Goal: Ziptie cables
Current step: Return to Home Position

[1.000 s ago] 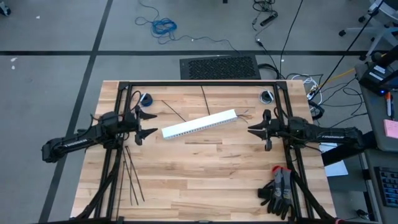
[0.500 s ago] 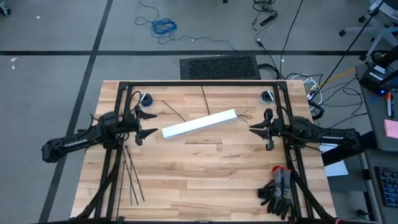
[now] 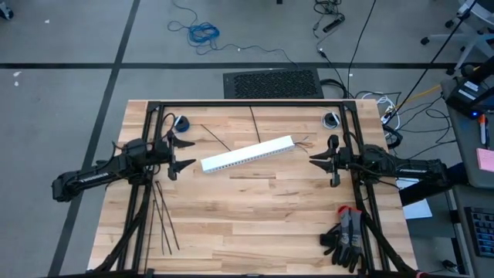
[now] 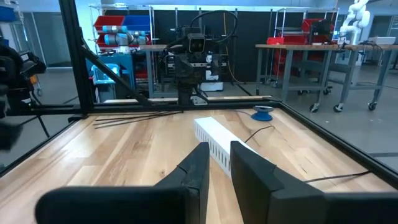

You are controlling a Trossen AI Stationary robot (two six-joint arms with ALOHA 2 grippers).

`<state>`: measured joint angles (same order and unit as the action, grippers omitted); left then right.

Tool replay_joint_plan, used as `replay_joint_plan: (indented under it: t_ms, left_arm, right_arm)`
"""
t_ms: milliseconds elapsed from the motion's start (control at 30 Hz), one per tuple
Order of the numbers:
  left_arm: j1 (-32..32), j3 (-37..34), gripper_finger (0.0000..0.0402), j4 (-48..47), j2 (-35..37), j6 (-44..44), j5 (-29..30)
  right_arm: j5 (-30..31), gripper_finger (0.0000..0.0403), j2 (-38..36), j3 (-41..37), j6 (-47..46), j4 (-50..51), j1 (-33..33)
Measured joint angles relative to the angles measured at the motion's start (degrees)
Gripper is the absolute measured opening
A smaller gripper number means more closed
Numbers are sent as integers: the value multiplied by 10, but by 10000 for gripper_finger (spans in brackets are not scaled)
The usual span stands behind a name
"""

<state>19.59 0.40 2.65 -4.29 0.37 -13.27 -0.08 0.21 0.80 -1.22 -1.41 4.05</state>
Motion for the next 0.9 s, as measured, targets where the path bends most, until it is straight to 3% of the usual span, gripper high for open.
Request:
replay_joint_plan:
  t_ms: [200,900]
  left_arm:
    - [0,0,308,8,0,65,0]
    - [0,0,308,7,0,61,1]
  right_arm:
    - [0,55,0,0,0,0,0]
    - [0,55,0,0,0,0,0]
